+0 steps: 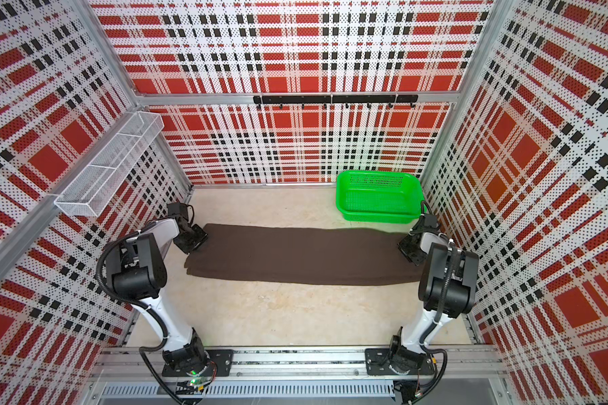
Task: Fold and stack the trousers
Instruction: Rotate the trousers at the center of the table.
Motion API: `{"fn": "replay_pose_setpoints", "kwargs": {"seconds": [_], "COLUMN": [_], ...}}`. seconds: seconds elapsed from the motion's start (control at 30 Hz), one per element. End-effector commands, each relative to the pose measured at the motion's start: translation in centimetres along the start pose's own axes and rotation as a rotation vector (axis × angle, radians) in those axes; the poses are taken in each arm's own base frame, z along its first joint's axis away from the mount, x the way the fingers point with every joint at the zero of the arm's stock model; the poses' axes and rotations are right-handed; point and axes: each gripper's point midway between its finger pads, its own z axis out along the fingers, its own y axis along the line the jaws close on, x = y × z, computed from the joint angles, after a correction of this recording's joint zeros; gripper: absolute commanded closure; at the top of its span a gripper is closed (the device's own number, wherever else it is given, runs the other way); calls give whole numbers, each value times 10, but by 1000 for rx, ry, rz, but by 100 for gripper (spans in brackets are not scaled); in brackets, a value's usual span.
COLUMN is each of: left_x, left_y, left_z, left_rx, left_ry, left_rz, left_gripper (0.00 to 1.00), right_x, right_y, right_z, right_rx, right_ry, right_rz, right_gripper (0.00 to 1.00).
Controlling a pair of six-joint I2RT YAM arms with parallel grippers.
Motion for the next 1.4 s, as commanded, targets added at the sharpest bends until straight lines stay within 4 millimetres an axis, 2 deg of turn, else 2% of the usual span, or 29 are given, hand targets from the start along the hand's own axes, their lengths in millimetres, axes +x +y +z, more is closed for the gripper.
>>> {"fn": "replay_pose_setpoints", "kwargs": {"seconds": [0.0, 0.1, 0.2, 0.37, 0.47, 0.6, 0.8, 0.9, 1.0, 1.3, 1.33, 1.37], "left_x": [-35, -48, -54, -47, -37, -26, -22, -15, -5, -1, -2, -2], "left_y": [-31, -44, -41, -32, -28, -17, -14, -11, -17, -13, -11, -8], "left_z": [-52, -67, -64, -39, -21, -1, 1, 0, 0, 20, 21, 22], "left_rx": [78, 90, 25, -130, -162, -216, -255, -290, -299, -272, -268, -265], "left_ry": [-133, -178, -167, -67, -13, 50, 79, 85, 84, 95, 94, 96], "left_rz": [74, 147, 224, 357, 391, 419, 441, 445, 442, 291, 279, 269], "left_gripper": [49, 44, 43, 42, 40, 35, 28, 28, 27, 26, 23, 16], "right_x": [-8, 2, 18, 47, 60, 69, 80, 83, 86, 90, 91, 92], "right_y": [15, 34, 52, 81, 91, 93, 88, 88, 90, 92, 93, 92], "right_z": [-36, -55, -65, -76, -83, -85, -79, -77, -73, -69, -69, -68], "right_rx": [-19, -59, -108, -211, -280, -306, -317, -333, -345, -361, -363, -365], "right_ry": [-91, -120, -124, -116, -126, -116, -88, -80, -64, -45, -40, -37], "right_rz": [-86, -156, -215, -308, -340, -355, -366, -364, -363, -378, -378, -377], "right_gripper": [73, 71, 70, 69, 69, 68, 67, 67, 67, 67, 67, 67]}}
